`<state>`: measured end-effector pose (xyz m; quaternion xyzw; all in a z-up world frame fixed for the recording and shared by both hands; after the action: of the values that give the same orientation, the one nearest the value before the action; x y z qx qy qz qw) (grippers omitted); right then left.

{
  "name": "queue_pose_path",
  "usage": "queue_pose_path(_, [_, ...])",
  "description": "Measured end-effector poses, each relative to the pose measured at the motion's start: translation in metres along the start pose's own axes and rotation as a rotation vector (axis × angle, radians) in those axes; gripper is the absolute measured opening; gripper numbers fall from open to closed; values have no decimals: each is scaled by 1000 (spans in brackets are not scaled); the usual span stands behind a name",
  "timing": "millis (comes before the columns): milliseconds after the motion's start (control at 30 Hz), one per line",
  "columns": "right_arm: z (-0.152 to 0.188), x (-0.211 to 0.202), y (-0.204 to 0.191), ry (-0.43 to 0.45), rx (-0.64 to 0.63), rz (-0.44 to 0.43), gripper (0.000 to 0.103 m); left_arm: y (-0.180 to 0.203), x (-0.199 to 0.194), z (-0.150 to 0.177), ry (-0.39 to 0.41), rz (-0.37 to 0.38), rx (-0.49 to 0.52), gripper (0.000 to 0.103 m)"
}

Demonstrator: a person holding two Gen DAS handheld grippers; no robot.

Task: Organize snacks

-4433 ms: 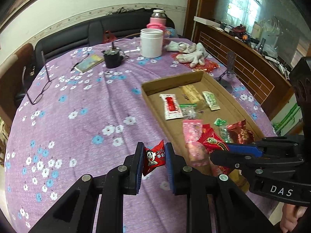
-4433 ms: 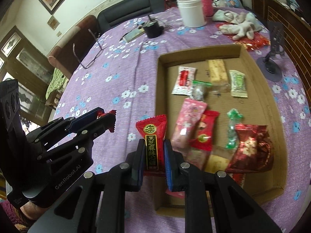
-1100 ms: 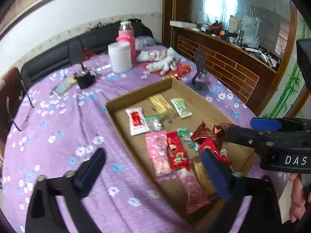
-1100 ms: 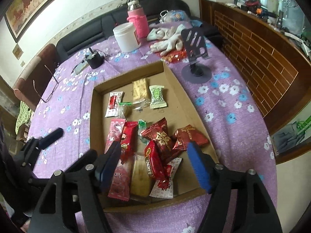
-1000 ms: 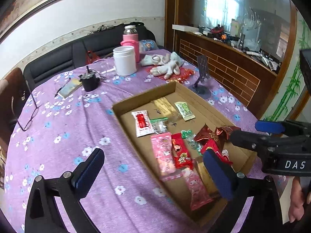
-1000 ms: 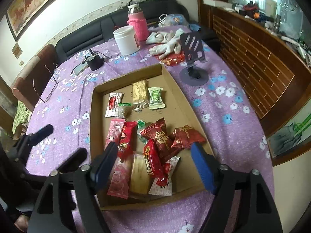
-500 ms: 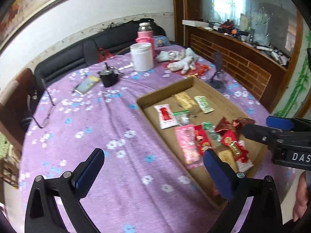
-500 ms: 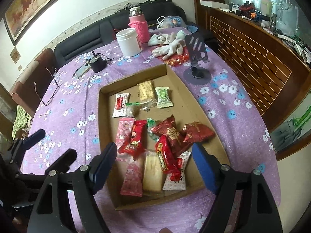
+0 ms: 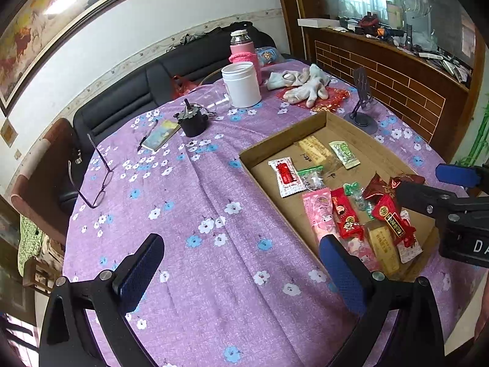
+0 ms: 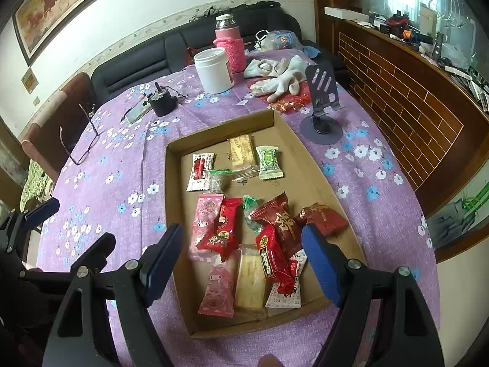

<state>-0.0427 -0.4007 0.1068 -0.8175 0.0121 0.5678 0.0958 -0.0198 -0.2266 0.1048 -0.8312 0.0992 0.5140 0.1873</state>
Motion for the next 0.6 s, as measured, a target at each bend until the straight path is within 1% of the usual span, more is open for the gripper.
queue_pose_path(133, [2,-2,-1,9,-18,5,79,4,-1,-1,-12,40,4,102])
queue_pose_path(333, [3,-1,3,-1,-13,8,79,11,-1,-2,-9,23,18,102])
queue_pose_path(600, [4,-1,4,-2,-14,5,79,13,0,-3,-15,25,22,102])
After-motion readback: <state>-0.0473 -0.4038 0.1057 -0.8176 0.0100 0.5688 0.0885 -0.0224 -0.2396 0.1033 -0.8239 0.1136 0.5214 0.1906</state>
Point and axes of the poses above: each gripper's, at about its wrist camera, not at the fingertips, and x roughly the way its jaws point, y to its right, z to its underside, the point moved 3 cm from there along x, roughly the way its jaws point, and after that the axes turned 15 degrees about -y, right-handed, at the moved point
